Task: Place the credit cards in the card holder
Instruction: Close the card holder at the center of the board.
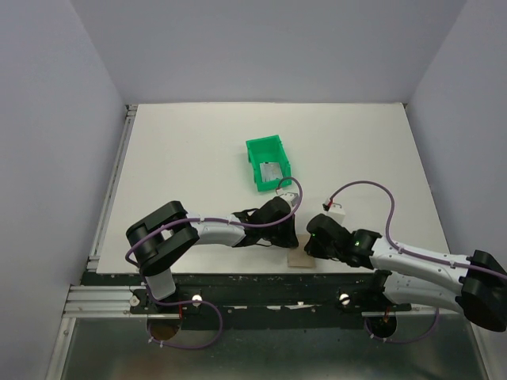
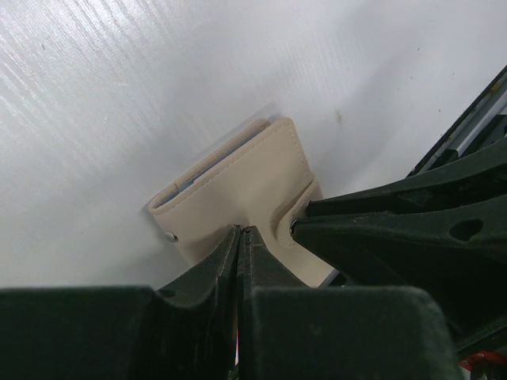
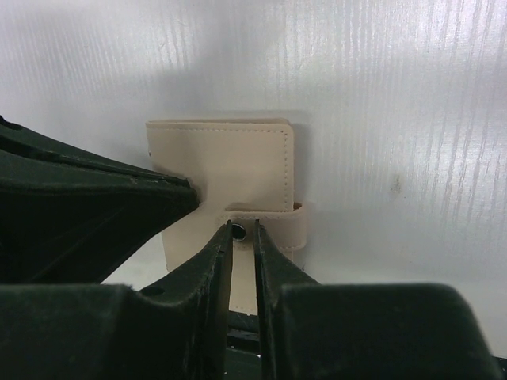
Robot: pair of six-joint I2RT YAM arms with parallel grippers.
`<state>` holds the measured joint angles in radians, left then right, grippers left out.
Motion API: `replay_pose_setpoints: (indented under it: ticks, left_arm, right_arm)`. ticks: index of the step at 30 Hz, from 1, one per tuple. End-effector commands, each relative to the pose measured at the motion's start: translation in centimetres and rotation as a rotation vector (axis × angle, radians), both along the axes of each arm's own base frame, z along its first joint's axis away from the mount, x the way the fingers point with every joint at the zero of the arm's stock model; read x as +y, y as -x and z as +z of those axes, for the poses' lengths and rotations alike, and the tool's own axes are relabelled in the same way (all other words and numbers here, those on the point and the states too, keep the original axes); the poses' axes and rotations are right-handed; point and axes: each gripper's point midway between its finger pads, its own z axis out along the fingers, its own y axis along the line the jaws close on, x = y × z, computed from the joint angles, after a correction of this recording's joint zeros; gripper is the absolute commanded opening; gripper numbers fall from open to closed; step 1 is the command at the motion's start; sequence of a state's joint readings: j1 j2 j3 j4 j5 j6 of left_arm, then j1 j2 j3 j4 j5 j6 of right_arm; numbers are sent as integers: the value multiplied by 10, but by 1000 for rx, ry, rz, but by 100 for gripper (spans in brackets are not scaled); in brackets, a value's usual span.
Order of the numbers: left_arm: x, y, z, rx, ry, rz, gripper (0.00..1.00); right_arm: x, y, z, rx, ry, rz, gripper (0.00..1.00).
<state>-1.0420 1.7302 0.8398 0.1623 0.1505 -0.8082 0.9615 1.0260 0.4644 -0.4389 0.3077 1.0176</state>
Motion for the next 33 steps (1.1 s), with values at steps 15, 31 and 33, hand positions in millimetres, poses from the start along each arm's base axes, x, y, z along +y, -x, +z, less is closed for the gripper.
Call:
replay_pose_setpoints:
  ticks: [15, 31, 33]
  left_arm:
    - [8, 5, -13, 19, -44, -13, 13]
    - [6, 4, -12, 19, -42, -14, 13]
    - [6, 4, -11, 19, -40, -15, 13]
  right_arm:
    - [1, -2, -7, 14, 18, 15, 18]
    - [-11, 8, -15, 59, 60, 7, 5]
    - [-15, 10, -17, 69, 72, -2, 5]
